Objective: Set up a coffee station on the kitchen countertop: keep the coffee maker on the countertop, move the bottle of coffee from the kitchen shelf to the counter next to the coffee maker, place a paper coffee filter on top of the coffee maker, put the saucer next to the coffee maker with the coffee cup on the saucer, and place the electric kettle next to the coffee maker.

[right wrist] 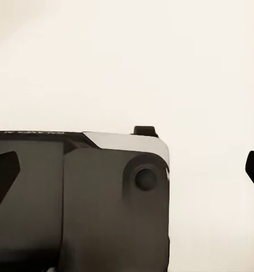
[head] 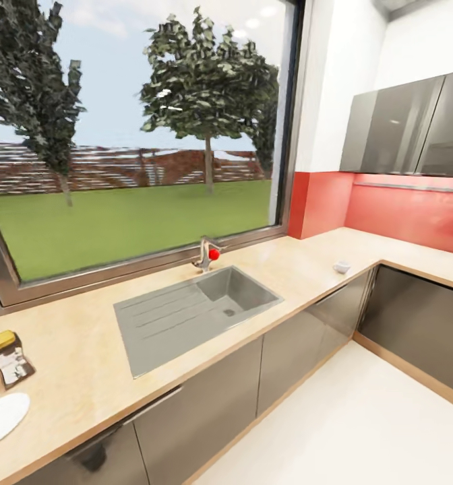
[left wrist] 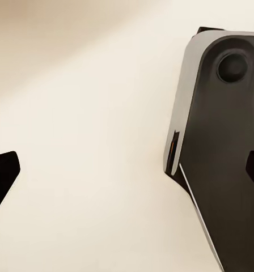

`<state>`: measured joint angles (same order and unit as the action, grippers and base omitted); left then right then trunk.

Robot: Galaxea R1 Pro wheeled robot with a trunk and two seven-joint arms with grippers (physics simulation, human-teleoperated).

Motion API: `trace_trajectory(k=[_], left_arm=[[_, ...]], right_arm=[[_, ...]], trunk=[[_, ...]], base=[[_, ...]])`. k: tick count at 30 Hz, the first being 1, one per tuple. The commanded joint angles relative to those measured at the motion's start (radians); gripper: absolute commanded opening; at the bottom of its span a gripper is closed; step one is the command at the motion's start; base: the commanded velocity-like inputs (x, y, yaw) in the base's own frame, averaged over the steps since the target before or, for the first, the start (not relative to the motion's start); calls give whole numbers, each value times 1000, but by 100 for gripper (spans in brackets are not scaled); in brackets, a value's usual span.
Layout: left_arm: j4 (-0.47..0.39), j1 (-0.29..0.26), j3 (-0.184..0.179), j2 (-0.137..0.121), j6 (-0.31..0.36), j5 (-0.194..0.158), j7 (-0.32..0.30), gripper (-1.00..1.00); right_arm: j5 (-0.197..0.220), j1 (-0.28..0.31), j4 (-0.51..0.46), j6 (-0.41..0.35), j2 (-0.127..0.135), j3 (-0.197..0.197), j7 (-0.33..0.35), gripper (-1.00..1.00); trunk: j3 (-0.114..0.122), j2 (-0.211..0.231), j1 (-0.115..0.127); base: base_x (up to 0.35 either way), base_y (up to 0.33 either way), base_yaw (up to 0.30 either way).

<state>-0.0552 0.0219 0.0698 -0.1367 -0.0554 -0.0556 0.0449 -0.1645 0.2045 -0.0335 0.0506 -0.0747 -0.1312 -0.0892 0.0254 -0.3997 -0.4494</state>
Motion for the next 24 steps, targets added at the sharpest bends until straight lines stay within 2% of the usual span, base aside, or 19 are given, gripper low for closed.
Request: trace_trajectory(k=[1,18,19,21,24], left_arm=[[-2,1,6,0,-1,-6,0,100],[-1,1,7,0,-2,-6,0,100],[0,1,7,0,-2,-6,0,100],[0,1,7,0,0,-6,0,100],[1,1,7,0,0,-6,0,100]], right_arm=[[-10,1,1,3,0,-8,-3,100],[-12,0,3,3,6,-6,-4,100],[-13,0,4,2,11,-5,-5,100],[-15,-21,7,0,56,-3,-4,100],[-16,-33,7,-2,76,-3,-3,100]], trunk=[[0,0,-1],[0,0,-1],[0,0,-1],[0,0,-1],[0,0,-1]], base=[[241,-203,-300],[234,-220,-300],[223,-243,-300],[223,-243,-300],[223,-243,-300]])
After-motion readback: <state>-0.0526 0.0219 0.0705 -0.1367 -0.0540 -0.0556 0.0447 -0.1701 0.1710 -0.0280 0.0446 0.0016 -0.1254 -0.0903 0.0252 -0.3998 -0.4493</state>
